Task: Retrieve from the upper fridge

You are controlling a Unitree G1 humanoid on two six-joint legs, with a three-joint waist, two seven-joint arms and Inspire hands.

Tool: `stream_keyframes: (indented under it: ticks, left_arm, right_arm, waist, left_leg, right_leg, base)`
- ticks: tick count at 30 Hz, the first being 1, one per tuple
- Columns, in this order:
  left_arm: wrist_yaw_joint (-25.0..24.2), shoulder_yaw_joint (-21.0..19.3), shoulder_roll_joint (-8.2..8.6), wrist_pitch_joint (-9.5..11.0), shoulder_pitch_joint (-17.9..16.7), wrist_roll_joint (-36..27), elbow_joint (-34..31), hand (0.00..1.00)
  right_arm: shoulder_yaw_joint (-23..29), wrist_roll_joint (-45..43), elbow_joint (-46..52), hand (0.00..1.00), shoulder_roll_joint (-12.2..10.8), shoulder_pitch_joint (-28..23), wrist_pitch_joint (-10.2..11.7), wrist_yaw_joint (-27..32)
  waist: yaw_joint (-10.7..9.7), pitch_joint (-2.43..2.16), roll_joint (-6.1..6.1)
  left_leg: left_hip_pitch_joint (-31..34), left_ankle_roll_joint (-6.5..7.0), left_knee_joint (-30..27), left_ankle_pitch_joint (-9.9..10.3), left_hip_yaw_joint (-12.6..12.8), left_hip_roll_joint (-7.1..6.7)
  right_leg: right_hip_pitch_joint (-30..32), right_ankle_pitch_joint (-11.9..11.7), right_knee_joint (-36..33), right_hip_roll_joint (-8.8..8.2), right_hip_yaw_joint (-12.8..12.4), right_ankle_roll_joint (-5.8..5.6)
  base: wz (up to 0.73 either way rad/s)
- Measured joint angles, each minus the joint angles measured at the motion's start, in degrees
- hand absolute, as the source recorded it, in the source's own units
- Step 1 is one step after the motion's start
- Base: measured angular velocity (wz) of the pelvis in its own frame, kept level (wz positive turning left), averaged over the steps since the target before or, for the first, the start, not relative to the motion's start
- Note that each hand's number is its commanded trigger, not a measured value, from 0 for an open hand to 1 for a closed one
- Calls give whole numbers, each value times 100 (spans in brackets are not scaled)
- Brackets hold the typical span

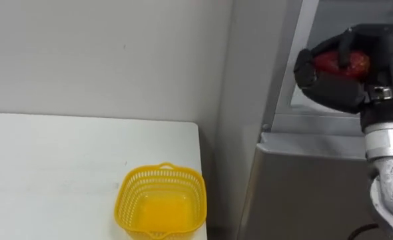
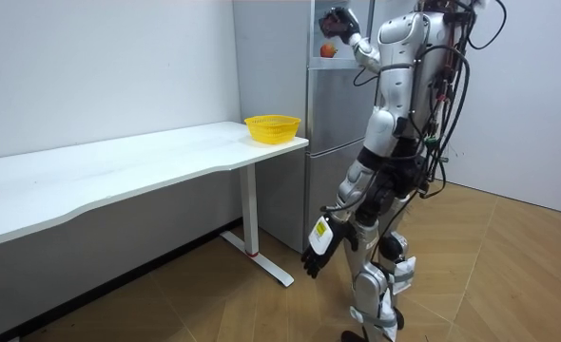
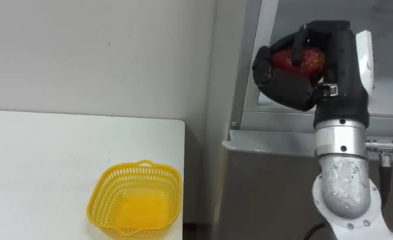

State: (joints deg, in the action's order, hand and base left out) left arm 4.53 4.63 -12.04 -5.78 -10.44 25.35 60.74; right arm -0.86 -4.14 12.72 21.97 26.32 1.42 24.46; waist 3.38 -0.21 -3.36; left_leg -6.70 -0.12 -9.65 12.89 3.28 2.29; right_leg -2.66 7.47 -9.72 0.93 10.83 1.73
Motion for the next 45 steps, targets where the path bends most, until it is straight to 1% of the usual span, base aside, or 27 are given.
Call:
stream_keyframes:
  ticks: [2,3,4,5,6,9,11,14,17,19,21,25,27,28,30,32,33,35,37,39,40,42,45]
  left_arm:
    - [-4,2,8,33,-3,-9,19,0]
    - [-4,7,8,97,14,-9,73,0]
    - [-4,8,9,123,25,-9,107,0]
    - [-5,9,17,135,31,-9,127,0]
    - [-6,9,31,147,34,-9,128,0]
    - [-6,15,44,174,47,-8,131,0]
    - [-6,12,50,198,100,-12,175,0]
    - [-6,15,77,259,169,-12,189,0]
    - [-4,38,79,330,236,-11,247,0]
    - [-2,38,78,339,260,-11,249,0]
    - [-1,78,67,339,313,-13,333,0]
    - [-5,133,28,334,352,-23,411,0]
    - [-15,192,-20,339,363,-95,411,0]
    - [-20,246,-39,340,365,-93,411,0]
    - [-57,260,-51,350,376,-94,411,0]
    - [-108,331,-86,362,412,-94,411,0]
    - [-135,355,-90,364,450,-93,411,0]
    - [-152,357,-93,375,477,-103,411,0]
    - [-159,383,-102,375,485,-111,465,0]
    - [-187,510,-114,372,513,-108,519,0]
    - [-202,514,-112,372,523,-106,531,0]
    - [-257,507,-112,368,580,-99,575,0]
    - [-297,505,-112,363,586,-100,580,0]
  right_arm:
    - [-4,-413,263,100,-24,-95,194,113]
    - [-5,-618,410,100,-73,-134,299,161]
    - [-5,-731,493,100,-126,-165,335,186]
    - [-18,-885,651,100,-214,-234,431,224]
    - [-19,-987,777,100,-243,-322,527,229]
    - [-40,-1132,931,100,-295,-451,675,224]
    - [-50,-1337,1042,100,-395,-583,679,221]
    - [-118,-1628,1105,100,-411,-681,790,184]
    - [-248,-1818,1108,100,-411,-685,796,154]
    - [-304,-1944,1115,100,-411,-684,795,90]
    - [-417,-2117,1115,100,-411,-683,777,16]
    - [-666,-2222,1114,100,-405,-652,777,-97]
    - [-753,-2220,1114,100,-404,-619,781,-142]
    - [-780,-2220,1114,100,-404,-602,781,-145]
    - [-877,-2217,1114,100,-404,-510,800,-174]
    - [-937,-2217,1114,100,-404,-482,839,-200]
    - [-962,-2218,1114,100,-403,-479,876,-224]
    - [-1041,-2219,1114,100,-392,-469,908,-243]
    - [-1210,-2235,1093,100,-349,-426,909,-292]
    - [-1380,-2309,1063,100,-346,-382,907,-380]
    - [-1396,-2385,1047,100,-346,-378,906,-406]
    - [-1437,-2649,975,100,-342,-376,896,-473]
    - [-1491,-2900,755,100,-342,-298,890,-586]
  waist:
    - [-4,2,-4]
    - [-3,3,-2]
    - [-3,3,-1]
    - [2,9,9]
    - [1,20,26]
    - [0,23,31]
    - [-3,21,31]
    - [1,19,52]
    - [1,13,48]
    - [6,7,37]
    - [19,-9,7]
    - [32,-21,-68]
    - [40,-16,-139]
    - [43,-13,-154]
    - [59,21,-195]
    - [106,35,-241]
    - [146,32,-256]
    - [184,37,-249]
    - [193,58,-218]
    - [198,80,-186]
    - [203,84,-181]
    - [316,90,-172]
    - [355,88,-175]
  left_leg:
    - [7,0,-3,0,2,-2]
    - [13,0,0,0,24,1]
    - [9,0,2,1,41,3]
    - [3,-2,5,2,67,8]
    - [2,-1,12,3,85,8]
    - [18,-1,33,3,138,8]
    - [20,-1,35,4,140,11]
    - [39,-1,46,3,151,14]
    - [52,-1,41,1,142,14]
    - [56,0,40,1,141,12]
    - [57,0,32,0,135,11]
    - [55,0,21,-1,130,11]
    - [57,-1,14,-1,125,10]
    - [58,-1,14,-1,126,10]
    - [65,-1,14,-1,125,6]
    - [65,-2,20,0,124,9]
    - [63,-2,28,1,122,9]
    - [47,-2,33,1,131,8]
    - [3,-1,53,1,129,10]
    - [2,-1,60,1,111,11]
    - [4,-1,62,1,105,11]
    - [3,-2,87,0,105,14]
    - [20,-1,92,-1,86,13]
  right_leg:
    - [1,-1,2,3,-40,2]
    - [0,-2,1,8,-61,4]
    - [-1,-3,0,12,-73,4]
    - [1,-5,0,19,-99,9]
    - [12,-8,-7,21,-115,13]
    - [66,-23,-27,21,-126,35]
    - [77,-23,-39,20,-123,35]
    - [143,-22,-103,20,-127,35]
    - [155,-22,-103,20,-133,35]
    - [156,-22,-102,19,-130,35]
    - [155,-22,-102,15,-128,34]
    - [150,-22,-98,14,-127,34]
    - [141,-22,-92,13,-128,34]
    - [140,-22,-91,13,-129,34]
    - [141,-22,-87,13,-133,34]
    - [143,-22,-83,18,-135,34]
    - [141,-22,-80,19,-135,34]
    - [122,-22,-81,19,-134,35]
    - [89,-22,-82,21,-134,34]
    - [85,-22,-80,21,-135,34]
    - [85,-22,-79,21,-133,34]
    - [102,-22,-78,29,-136,34]
    - [118,-22,-79,28,-109,34]
  base:
    - [-2]
    - [-6]
    - [-10]
    - [-10]
    - [-11]
    - [-10]
    - [0]
    - [-3]
    - [-2]
    - [0]
    - [0]
    - [0]
    - [0]
    - [0]
    - [0]
    - [0]
    - [0]
    - [0]
    - [2]
    - [5]
    - [3]
    - [0]
    - [-1]
